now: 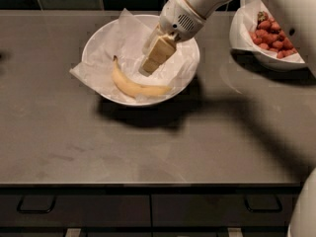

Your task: Pick banana from white bowl

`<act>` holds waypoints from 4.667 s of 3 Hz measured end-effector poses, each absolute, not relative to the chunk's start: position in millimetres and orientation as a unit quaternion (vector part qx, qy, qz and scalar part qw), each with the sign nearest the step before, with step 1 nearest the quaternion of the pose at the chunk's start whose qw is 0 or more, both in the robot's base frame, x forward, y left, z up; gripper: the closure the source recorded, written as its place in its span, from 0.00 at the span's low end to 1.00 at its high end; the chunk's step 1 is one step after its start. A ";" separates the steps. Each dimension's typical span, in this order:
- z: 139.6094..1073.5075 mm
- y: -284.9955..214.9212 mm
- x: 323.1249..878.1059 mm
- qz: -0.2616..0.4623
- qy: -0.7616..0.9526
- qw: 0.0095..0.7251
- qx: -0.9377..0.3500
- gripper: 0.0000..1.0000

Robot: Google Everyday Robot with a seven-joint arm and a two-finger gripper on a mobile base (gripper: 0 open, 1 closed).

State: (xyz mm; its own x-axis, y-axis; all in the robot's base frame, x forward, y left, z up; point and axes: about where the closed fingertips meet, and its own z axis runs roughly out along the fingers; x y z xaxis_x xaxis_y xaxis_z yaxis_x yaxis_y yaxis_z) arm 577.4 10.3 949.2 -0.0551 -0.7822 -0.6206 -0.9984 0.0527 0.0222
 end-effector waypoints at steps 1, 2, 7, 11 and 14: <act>936.6 18.5 584.8 0.241 0.691 0.224 -0.643 0.32; 924.2 21.8 589.0 0.243 0.699 0.218 -0.636 0.33; 871.4 15.4 599.1 0.201 0.731 0.210 -0.617 0.31; 844.9 20.8 594.7 0.185 0.738 0.182 -0.623 0.74; 901.6 17.6 578.4 0.215 0.688 0.253 -0.645 1.00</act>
Offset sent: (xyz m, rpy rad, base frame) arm 0.0147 0.0106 -0.0376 -0.0170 0.0639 -0.0397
